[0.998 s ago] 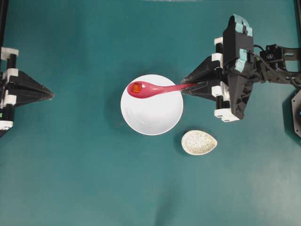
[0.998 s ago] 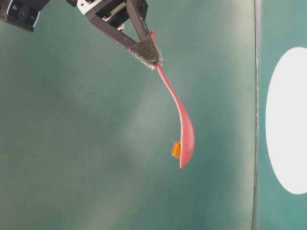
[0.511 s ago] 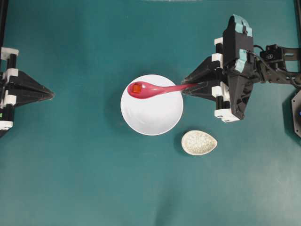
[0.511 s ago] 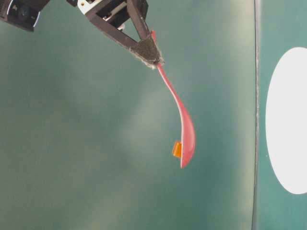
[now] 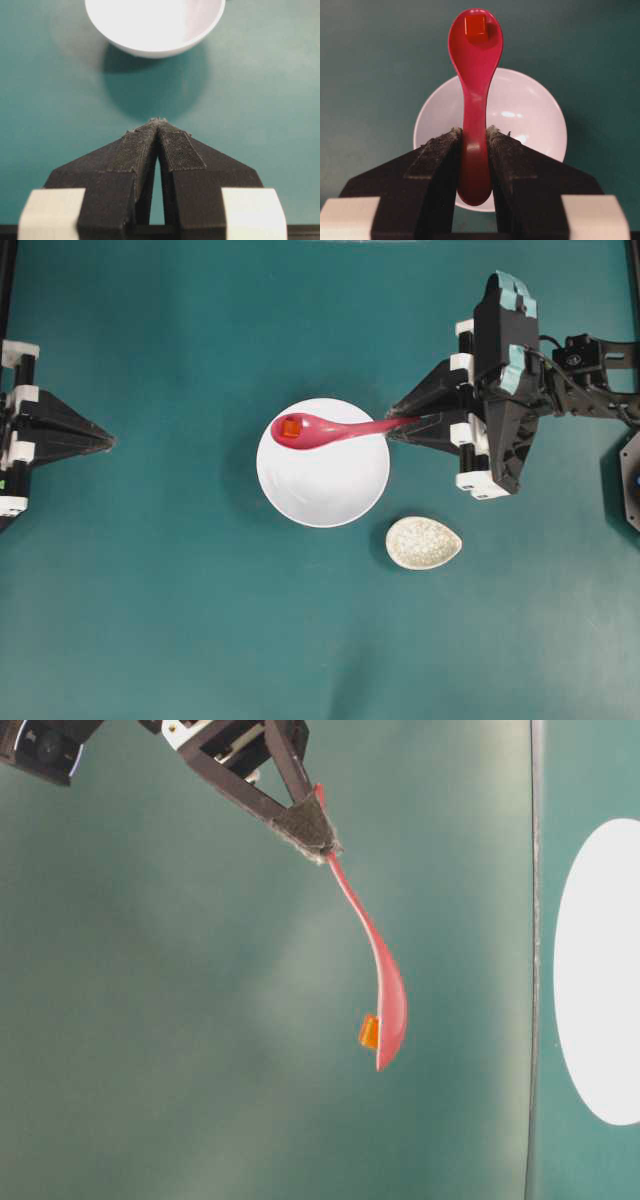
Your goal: Grip the spoon and scoop the red block from the bowl with right arm.
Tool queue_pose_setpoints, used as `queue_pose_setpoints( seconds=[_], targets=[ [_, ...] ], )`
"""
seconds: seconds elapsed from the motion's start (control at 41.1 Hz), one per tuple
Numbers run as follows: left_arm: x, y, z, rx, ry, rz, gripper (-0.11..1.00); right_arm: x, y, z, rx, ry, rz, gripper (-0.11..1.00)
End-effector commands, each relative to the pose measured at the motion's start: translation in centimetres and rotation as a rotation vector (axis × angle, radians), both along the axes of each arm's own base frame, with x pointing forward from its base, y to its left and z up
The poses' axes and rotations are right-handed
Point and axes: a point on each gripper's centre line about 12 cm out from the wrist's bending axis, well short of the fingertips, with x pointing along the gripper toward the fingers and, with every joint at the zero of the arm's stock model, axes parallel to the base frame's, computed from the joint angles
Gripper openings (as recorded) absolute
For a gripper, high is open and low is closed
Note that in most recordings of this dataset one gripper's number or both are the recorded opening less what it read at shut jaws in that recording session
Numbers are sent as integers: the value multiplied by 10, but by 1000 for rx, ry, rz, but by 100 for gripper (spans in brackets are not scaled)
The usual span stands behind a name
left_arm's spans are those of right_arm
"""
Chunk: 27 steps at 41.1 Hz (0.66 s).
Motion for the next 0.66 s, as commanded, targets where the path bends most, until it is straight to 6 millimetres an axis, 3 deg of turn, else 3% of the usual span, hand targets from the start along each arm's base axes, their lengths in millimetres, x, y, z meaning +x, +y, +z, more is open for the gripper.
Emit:
queue_pose_setpoints(
  seconds=[0.0,0.633],
  targets=[
    [3,0,14,4,-40,1,0,1,0,16,-7,-48,-1,25],
    [3,1,14,-6,-40,6,0,0,0,15,-8,-44,2,25]
  ],
)
